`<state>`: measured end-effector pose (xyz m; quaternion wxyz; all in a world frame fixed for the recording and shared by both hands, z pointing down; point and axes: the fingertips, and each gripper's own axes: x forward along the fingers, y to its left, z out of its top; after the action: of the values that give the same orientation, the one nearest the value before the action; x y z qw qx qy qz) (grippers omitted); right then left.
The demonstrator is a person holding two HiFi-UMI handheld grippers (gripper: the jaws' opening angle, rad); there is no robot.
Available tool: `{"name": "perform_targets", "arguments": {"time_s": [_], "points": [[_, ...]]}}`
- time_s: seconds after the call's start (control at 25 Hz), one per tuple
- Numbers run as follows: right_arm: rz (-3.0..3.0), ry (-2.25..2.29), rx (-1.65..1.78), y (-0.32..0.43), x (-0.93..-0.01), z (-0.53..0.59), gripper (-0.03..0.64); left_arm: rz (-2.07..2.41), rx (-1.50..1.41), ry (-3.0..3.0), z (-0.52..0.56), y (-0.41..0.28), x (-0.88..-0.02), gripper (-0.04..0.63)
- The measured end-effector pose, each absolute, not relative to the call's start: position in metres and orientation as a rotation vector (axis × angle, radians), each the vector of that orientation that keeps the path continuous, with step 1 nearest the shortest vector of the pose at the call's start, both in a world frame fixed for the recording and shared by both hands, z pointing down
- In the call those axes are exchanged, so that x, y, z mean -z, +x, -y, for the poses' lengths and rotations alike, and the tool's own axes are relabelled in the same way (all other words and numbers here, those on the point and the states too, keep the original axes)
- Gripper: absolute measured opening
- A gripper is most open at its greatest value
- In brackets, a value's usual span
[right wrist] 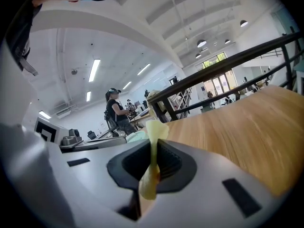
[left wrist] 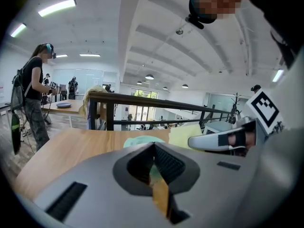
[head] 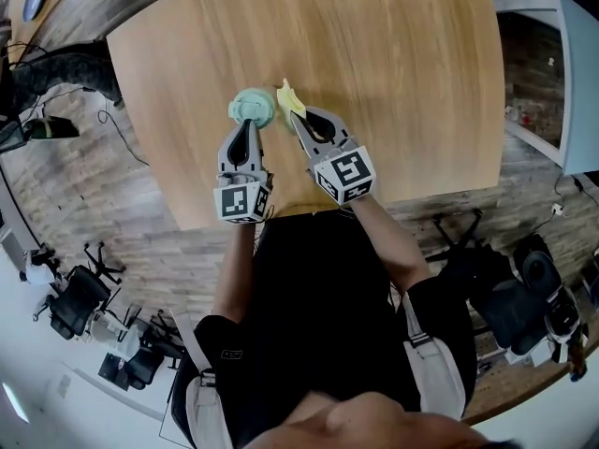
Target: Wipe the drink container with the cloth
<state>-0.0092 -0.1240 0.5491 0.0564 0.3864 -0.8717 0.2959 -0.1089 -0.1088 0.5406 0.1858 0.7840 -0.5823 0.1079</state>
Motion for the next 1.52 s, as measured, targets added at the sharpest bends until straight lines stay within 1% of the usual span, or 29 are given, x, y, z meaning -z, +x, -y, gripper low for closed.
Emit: {"name": "perform_targets", "arguments": {"time_s": [0.44, 0.72, 0.84, 1.08, 1.2, 1.52], "points": [[2.613, 1.027, -1.097, -0.046, -0.595, 0.129, 0.040, 1.636, -0.243, 2.177, 0.113, -0.107, -0.537, 0.021], [2.559, 0.963, -1.183, -0.051, -0.633, 0.133, 0.040, 1.628, -0.251, 2.171, 0.112, -0.107, -0.538, 0.021], [2.512, 0.924, -1.188, -0.052, -0.658, 0.132, 0.040, 1.636, -0.251, 2.168, 0.113, -0.106, -0.538, 0.021], [2.420, 0.743, -1.081, -0.057, -0.692, 0.127, 0.040, 1.645, -0.246, 2.162, 0.113, -0.107, -0.537, 0.021], [2.457, 0.633, -1.020, -0.059, -0.680, 0.131, 0.040, 1.648, -0.243, 2.157, 0.112, -0.107, -0.538, 0.021], [2.593, 0.271, -0.842, -0.057, -0.597, 0.135, 0.040, 1.644, -0.241, 2.158, 0.112, -0.108, -0.538, 0.021]]}}
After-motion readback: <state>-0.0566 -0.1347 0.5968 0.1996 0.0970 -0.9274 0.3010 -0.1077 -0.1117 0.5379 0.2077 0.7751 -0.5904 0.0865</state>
